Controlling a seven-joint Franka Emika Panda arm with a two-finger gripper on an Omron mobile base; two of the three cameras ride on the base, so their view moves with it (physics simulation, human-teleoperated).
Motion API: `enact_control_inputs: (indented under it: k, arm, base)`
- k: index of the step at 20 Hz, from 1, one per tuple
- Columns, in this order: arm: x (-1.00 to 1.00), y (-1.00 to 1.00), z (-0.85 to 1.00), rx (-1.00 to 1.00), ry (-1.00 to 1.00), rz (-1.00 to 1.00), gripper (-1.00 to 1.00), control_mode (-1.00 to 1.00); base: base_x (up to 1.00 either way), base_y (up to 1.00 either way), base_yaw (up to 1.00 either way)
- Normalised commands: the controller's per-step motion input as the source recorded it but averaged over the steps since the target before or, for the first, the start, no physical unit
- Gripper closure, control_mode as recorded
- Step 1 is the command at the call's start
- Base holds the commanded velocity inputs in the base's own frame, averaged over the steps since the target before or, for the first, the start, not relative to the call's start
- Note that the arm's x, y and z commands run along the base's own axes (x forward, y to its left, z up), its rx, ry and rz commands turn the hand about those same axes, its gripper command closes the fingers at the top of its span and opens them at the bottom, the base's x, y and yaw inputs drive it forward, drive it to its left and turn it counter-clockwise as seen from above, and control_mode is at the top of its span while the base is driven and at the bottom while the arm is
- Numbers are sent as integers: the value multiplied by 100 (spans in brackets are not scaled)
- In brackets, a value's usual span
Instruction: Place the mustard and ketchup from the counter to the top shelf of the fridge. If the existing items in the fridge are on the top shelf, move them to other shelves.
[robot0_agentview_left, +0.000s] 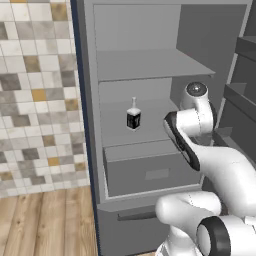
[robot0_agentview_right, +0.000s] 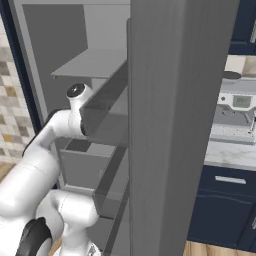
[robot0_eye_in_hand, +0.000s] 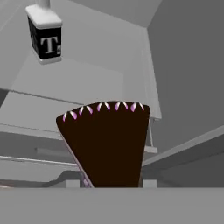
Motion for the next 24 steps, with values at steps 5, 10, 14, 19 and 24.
enact_control_inputs:
  k: [5, 10, 14, 19, 24]
  arm:
    - [69, -21, -39, 24, 0, 0, 100, -100]
    - [35, -5, -48, 19, 0, 0, 100, -100]
    - [13, 0, -14, 1, 0, 0, 100, -100]
    - [29, 0, -25, 0, -4, 0, 100, -100]
    - [65, 0, -39, 0, -1, 0, 100, -100]
  base:
    - [0, 0, 0]
    - [0, 0, 0]
    - [0, 0, 0]
    - [0, 0, 0]
    - [0, 0, 0]
